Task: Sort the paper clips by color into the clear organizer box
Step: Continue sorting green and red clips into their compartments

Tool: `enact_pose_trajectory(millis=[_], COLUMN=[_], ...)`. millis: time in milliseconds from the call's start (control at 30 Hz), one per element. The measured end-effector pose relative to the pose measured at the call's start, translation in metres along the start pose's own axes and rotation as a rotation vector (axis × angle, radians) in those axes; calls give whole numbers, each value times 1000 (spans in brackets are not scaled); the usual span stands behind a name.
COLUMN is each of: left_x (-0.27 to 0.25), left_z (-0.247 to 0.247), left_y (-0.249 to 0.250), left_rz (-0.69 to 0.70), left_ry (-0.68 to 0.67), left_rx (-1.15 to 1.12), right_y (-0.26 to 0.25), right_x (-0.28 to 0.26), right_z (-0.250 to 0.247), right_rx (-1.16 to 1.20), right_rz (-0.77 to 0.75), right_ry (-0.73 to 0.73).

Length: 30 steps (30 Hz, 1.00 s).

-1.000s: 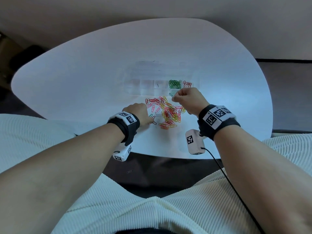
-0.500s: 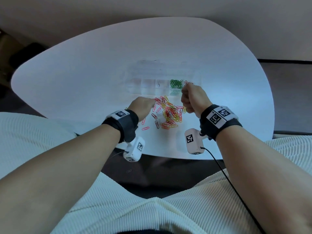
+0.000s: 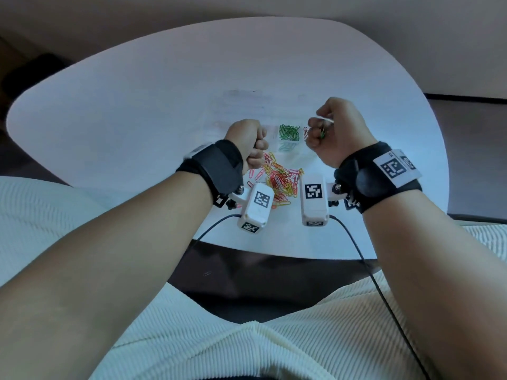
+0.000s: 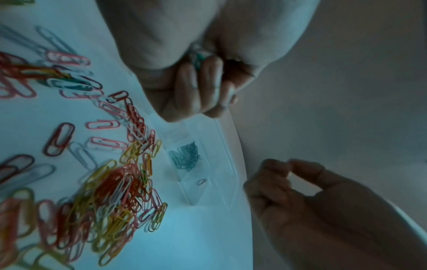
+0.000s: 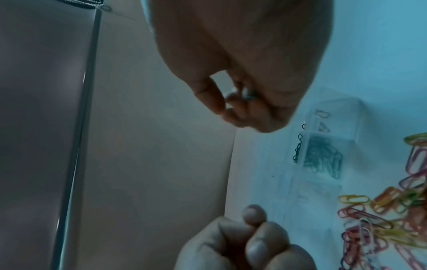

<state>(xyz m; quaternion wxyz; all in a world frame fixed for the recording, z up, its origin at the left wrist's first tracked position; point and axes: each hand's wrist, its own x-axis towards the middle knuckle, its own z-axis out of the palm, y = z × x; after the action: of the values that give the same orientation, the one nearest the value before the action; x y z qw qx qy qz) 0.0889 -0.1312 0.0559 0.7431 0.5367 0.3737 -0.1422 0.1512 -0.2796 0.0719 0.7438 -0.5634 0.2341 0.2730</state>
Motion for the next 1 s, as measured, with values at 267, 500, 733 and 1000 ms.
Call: enact_pose_trajectory(millis=[267,500,733,1000], left_x=[7,15,21,29], left_z=[24,28,25,39], left_y=[14,18,16,22], left_rz=[-49,-49,-73,-56], left_ry=[74,48,-52,-149], left_rx=[182,-4,-145,-144], right_y=[0,-1,5,-6], right_x=[2,9,13,17], right_z=[5,5,8,0], right_rx=[46,194,157,173], right_rz=[130,144,175,3], right_ry=[86,-30,-46,78])
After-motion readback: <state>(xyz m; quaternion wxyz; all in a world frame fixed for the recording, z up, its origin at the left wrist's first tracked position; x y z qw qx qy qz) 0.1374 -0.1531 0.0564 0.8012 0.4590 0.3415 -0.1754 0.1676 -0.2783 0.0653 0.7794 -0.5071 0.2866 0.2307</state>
